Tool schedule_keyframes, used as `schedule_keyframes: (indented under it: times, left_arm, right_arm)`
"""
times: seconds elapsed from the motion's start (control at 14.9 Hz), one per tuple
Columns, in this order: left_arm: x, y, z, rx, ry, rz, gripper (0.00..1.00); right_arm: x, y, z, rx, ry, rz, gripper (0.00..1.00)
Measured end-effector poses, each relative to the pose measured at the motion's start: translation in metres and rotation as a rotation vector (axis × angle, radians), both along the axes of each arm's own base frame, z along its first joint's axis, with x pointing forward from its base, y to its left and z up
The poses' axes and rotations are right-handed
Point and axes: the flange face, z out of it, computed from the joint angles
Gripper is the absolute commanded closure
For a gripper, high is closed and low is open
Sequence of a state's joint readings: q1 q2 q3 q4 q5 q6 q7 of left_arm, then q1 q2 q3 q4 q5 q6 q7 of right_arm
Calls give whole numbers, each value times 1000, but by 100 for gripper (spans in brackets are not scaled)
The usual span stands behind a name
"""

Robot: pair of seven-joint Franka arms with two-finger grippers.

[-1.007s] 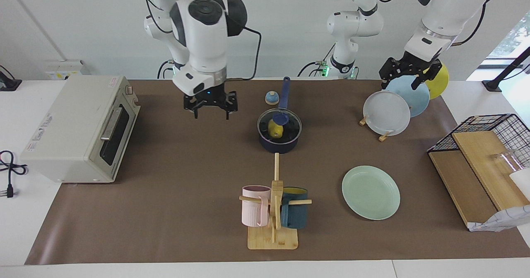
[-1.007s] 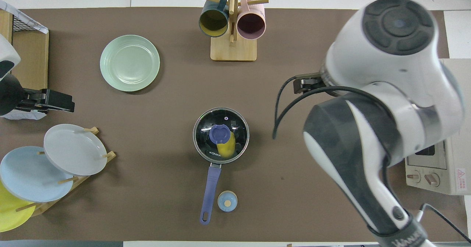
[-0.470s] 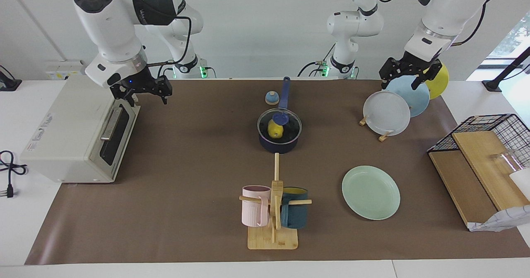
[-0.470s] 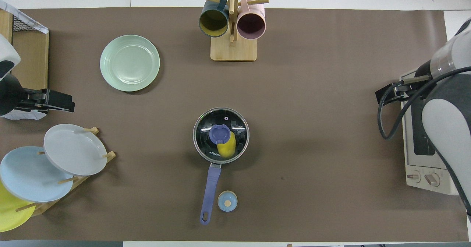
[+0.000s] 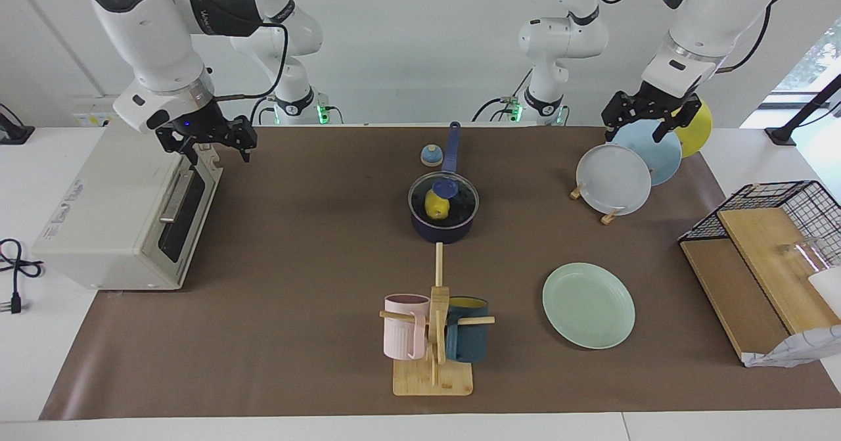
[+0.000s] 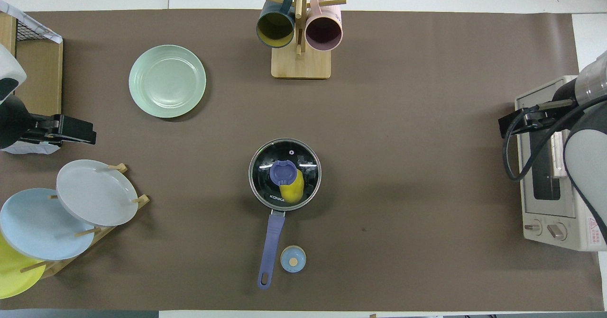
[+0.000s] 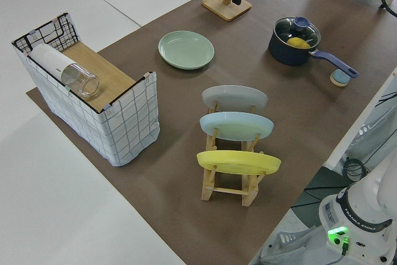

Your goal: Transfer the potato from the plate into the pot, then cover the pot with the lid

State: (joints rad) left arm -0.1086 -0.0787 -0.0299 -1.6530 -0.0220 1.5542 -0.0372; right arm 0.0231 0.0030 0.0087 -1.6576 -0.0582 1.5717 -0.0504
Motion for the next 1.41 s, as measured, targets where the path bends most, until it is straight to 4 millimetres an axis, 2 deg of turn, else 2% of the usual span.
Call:
schedule_keyframes:
  times: [0.67,1.41]
  left_arm:
    - [0,0,0,0,0,0,0]
    - [0,0,0,0,0,0,0]
  right_arm:
    - [-8,-23,0,1,9,-33,0]
    - [-9,-23,2,4,6,-33,0]
